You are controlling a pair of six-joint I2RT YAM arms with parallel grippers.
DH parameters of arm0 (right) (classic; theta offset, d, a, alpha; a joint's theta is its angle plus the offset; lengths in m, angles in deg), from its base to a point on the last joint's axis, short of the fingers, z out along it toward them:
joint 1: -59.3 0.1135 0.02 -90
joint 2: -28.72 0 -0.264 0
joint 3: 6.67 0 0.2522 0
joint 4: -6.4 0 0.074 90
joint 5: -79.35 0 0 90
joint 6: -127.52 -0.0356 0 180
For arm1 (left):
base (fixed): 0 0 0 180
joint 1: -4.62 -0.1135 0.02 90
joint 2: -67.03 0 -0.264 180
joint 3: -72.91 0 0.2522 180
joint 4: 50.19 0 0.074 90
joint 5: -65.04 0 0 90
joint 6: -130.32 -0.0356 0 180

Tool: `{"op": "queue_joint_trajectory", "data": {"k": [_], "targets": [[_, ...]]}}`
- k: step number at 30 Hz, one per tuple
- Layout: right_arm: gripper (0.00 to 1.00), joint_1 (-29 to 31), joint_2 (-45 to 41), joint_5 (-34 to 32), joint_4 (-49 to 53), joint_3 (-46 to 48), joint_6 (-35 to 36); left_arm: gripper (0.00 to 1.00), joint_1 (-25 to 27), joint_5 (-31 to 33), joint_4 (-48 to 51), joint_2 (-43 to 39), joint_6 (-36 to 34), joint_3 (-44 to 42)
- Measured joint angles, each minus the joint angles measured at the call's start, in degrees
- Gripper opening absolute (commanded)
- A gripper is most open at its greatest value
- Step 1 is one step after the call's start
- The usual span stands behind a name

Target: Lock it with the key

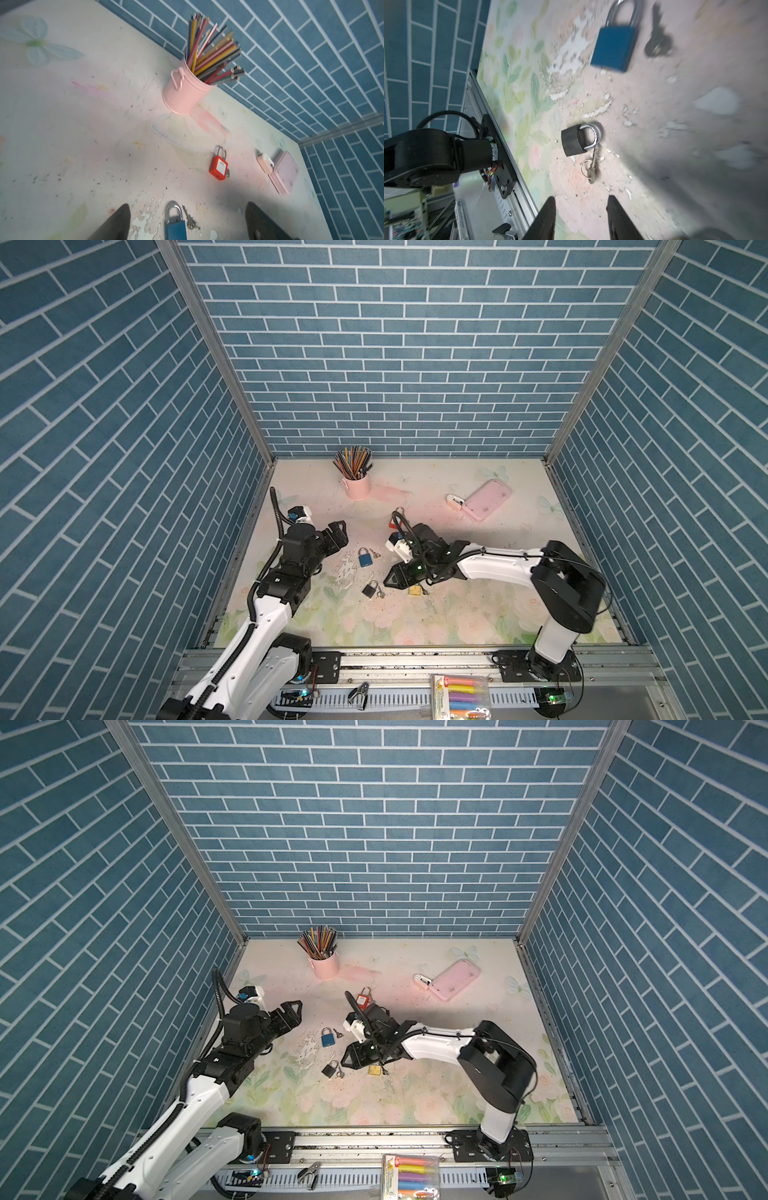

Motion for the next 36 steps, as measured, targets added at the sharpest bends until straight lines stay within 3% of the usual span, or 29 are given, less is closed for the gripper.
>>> {"op": "queue_joint_trajectory", "data": {"k": [8, 11, 14, 19, 24, 36], "targets": [[0.5, -10.0, -19.7, -16.6, 2.6, 11.0, -0.5, 0.87, -2.3, -4.3, -0.8, 1.3, -0.2, 1.4], [0.54, -14.7, -24.2, -21.0, 4.7, 16.0, -1.7, 0.87, 1.3, -3.5, -0.6, 2.8, -0.4, 1.5], [0.59, -19.0, -27.9, -23.3, 4.9, 21.0, -2.6, 0.87, 9.8, 0.2, -0.2, 5.0, -1.5, 3.0], [0.65, -25.1, -30.3, -22.0, 3.5, 26.2, -3.0, 0.87, 24.0, 6.4, -0.8, 10.7, -3.8, 6.8], [0.68, -27.9, -27.9, -19.7, 0.6, 25.7, -1.9, 0.87, 32.8, 10.8, -0.8, 16.6, -3.8, 7.9], [0.67, -32.9, -14.4, -13.2, -0.8, 21.0, 1.6, 0.87, 39.8, 12.9, -2.9, 24.1, 0.0, 7.7]]}}
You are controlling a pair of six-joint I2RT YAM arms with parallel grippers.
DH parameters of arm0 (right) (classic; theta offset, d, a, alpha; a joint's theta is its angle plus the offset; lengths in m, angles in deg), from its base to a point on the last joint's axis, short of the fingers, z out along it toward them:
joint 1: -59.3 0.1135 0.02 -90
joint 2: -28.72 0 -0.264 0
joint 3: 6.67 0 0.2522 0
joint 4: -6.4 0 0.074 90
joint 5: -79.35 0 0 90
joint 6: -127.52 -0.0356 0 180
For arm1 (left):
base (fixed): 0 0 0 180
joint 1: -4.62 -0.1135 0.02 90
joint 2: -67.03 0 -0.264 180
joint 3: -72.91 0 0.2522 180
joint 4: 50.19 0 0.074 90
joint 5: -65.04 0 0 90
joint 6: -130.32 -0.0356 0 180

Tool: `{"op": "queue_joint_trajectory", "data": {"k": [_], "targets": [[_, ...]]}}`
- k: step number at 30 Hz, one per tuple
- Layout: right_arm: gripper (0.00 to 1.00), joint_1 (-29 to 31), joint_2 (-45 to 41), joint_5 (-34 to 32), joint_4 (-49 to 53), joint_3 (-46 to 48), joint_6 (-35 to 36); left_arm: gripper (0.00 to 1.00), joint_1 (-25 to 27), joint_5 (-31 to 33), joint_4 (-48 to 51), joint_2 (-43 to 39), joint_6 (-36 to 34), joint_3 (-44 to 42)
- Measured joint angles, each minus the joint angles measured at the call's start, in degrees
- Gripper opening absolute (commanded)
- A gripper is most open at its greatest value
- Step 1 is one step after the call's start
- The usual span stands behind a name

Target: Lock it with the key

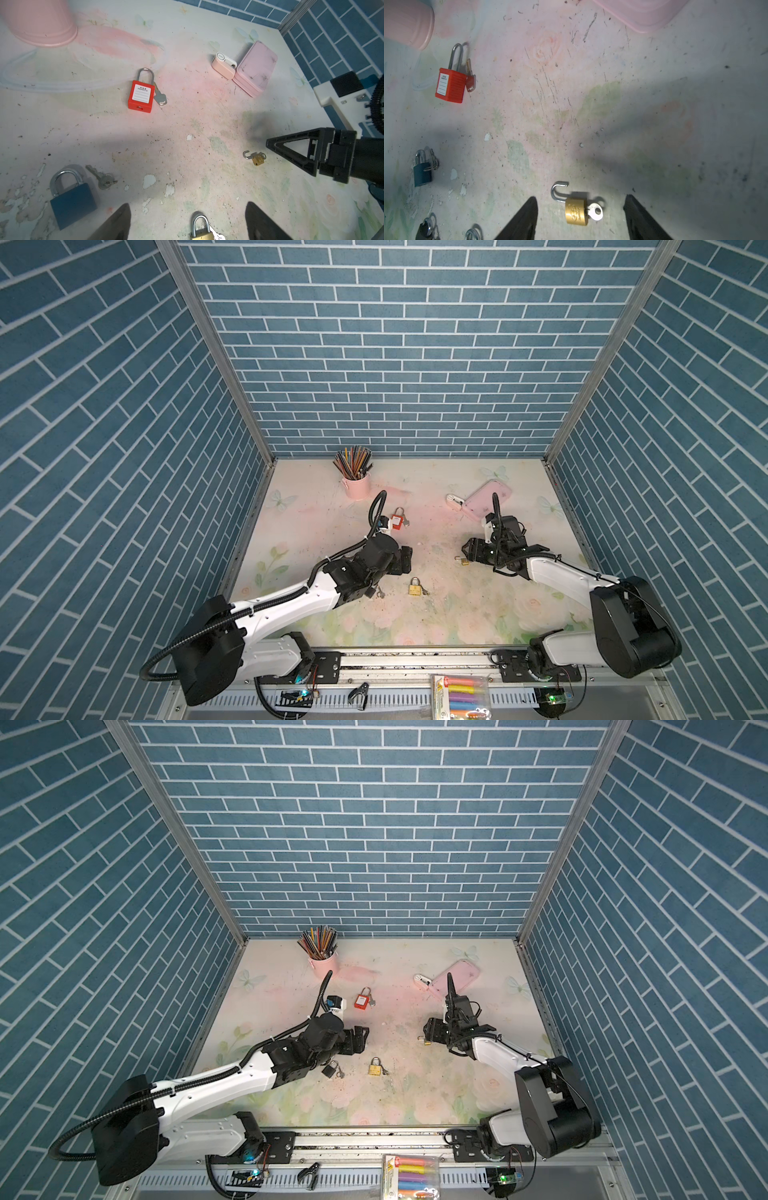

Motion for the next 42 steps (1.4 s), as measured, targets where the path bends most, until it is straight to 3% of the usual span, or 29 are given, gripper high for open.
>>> {"op": "queue_joint_trajectory", "data": {"k": [17, 23, 28, 37, 42], "targets": [[0.62, 0.0, 4.3, 8.3, -1.8, 0.0, 1.0, 0.87, 0.2, 1.4, -0.2, 0.6, 1.2, 0.0], [0.6, 3.3, 3.2, 9.6, -2.5, 1.6, 0.9, 0.87, 0.2, 2.0, -0.2, 0.7, 1.2, 0.0], [0.59, 6.5, 2.3, 9.7, -2.2, 2.3, -0.3, 0.87, 0.2, 2.5, 0.2, 2.4, 1.2, 0.2], [0.57, 6.7, 2.0, 8.6, -2.0, 2.3, -2.1, 0.87, 0.2, 3.7, 2.7, 3.6, 1.2, 2.7], [0.57, 6.6, -3.3, 4.2, -0.5, 2.3, -4.3, 0.87, 1.1, 4.9, 4.4, 5.3, 1.2, 5.6]]}}
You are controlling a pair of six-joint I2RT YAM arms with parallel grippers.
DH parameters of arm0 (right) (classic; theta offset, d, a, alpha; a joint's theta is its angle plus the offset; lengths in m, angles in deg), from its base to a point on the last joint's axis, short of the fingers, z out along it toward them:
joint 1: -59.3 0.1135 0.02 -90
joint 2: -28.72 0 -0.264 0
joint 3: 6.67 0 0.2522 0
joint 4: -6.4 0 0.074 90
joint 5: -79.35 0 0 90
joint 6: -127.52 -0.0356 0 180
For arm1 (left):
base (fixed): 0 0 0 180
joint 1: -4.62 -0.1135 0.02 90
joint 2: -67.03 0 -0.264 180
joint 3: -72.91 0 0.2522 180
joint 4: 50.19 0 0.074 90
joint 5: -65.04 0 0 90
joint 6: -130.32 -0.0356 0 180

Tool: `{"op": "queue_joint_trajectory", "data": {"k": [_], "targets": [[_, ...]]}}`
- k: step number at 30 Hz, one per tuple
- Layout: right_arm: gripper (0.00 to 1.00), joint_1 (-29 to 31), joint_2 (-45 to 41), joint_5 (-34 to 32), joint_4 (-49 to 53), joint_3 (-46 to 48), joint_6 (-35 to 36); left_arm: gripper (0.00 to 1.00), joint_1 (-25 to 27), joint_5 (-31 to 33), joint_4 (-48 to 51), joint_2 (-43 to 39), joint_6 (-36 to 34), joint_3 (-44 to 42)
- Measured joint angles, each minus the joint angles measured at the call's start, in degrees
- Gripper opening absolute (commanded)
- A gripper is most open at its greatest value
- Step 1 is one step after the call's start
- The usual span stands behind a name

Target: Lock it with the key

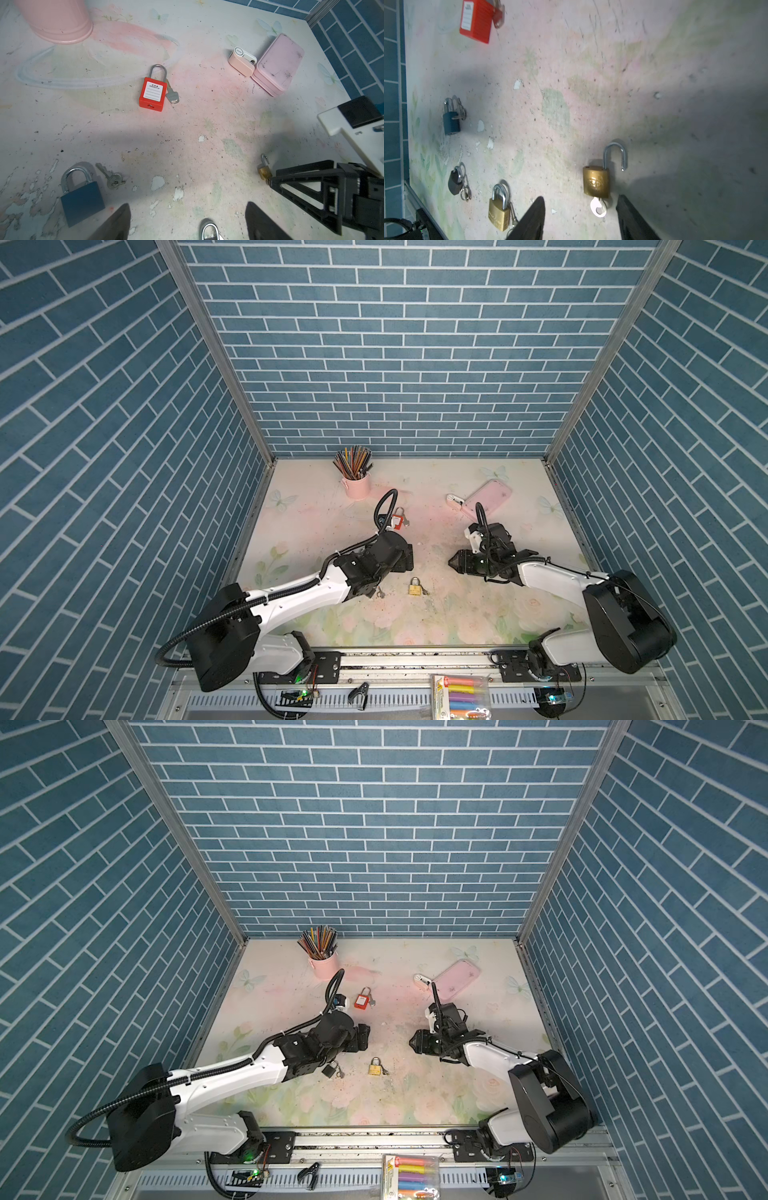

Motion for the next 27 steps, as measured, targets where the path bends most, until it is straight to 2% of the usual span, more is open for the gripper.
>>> {"op": "queue_joint_trajectory", "data": {"k": [7, 13, 17, 22, 27], "targets": [[0.63, -5.6, -16.3, -14.1, 4.7, 1.4, -5.8, 0.84, 5.2, 3.3, 5.6, 10.0, 2.6, 10.8], [0.68, -7.0, -29.7, -25.0, 6.5, 9.2, -10.4, 0.83, 9.8, 4.1, 13.6, 25.1, 11.7, 26.4], [0.68, -7.0, -35.7, -28.3, 7.9, 12.4, -11.5, 0.82, 11.6, 3.8, 22.4, 37.0, 18.7, 41.0], [0.68, -7.3, -38.9, -29.8, 9.0, 13.1, -11.8, 0.78, 13.6, 2.6, 34.1, 51.5, 25.4, 60.4], [0.68, -7.5, -40.8, -30.0, 9.2, 13.5, -11.8, 0.75, 14.7, 2.5, 42.0, 59.1, 29.0, 69.9]]}}
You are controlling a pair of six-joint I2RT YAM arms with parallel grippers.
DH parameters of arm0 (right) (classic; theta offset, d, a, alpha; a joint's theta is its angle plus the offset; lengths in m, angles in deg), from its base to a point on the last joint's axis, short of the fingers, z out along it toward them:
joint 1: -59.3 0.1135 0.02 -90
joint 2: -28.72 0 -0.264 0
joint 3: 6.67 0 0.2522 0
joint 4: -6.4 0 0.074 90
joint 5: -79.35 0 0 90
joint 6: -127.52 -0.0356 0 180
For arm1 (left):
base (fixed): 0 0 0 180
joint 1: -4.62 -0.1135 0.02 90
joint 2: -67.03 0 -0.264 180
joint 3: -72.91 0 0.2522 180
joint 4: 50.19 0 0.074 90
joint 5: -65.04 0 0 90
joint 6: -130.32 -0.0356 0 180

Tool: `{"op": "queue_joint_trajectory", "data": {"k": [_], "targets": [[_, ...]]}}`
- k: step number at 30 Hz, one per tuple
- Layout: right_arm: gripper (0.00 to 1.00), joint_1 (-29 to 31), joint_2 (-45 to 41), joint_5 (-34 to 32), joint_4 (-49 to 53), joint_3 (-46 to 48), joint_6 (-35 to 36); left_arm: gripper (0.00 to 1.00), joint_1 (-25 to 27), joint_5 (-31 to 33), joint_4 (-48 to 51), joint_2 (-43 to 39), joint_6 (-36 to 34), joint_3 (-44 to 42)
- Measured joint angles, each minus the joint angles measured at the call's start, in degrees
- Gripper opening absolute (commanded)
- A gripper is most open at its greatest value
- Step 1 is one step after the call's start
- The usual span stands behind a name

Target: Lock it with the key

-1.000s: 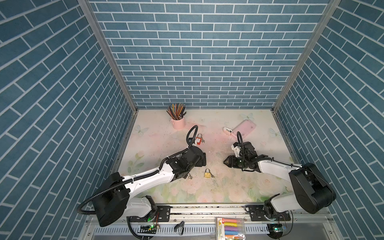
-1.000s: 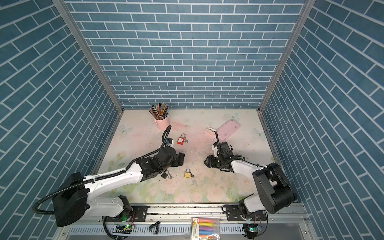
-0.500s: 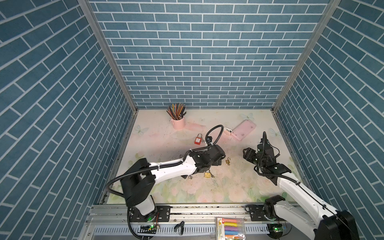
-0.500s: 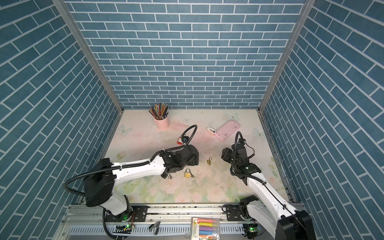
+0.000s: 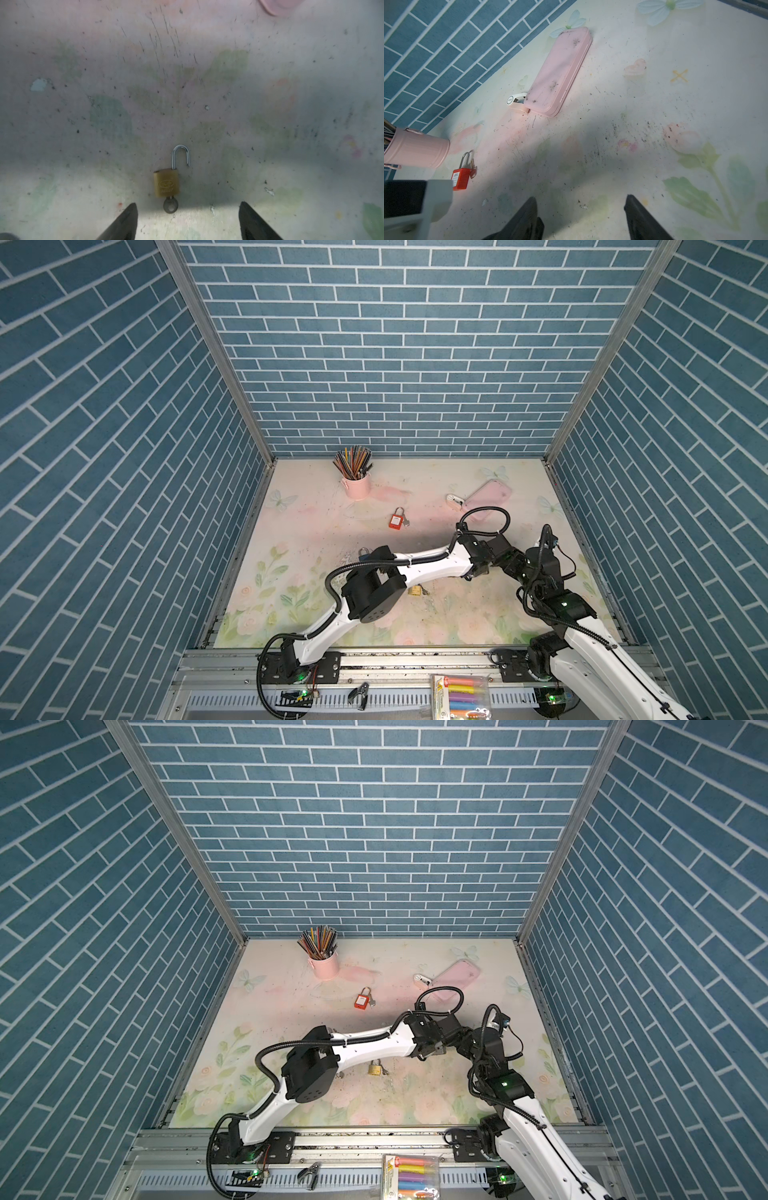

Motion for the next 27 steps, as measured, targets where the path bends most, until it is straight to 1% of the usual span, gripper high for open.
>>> {"op": "queue_joint_trajectory", "data": {"k": [7, 9, 11, 19, 23, 27], "targets": [[0.68, -0.2, -1.2, 0.0, -0.1, 0.9, 0.0, 0.7, -0.2, 0.1, 4.1, 0.7, 2.4, 0.6], [0.68, -0.2, -1.2, 0.1, -0.2, 0.9, 0.0, 0.65, -0.5, 0.1, 4.6, 0.7, 2.8, 0.6], [0.68, -0.2, -1.1, 0.1, -0.4, 0.9, 0.0, 0.63, -0.8, 0.0, 4.7, 0.7, 3.1, 0.3], [0.67, -0.3, 0.2, 0.2, -0.5, 0.8, 0.0, 0.61, -1.9, -0.9, 4.4, 1.7, 2.1, -0.3], [0.67, -0.3, 0.3, 0.2, -0.7, 0.8, 0.0, 0.59, -2.1, -0.9, 4.6, 2.8, 0.9, 1.3], [0.67, -0.3, 0.8, 0.2, -0.9, 0.7, 0.0, 0.54, -2.3, -0.9, 5.1, 3.9, 0.0, 3.2]]}}
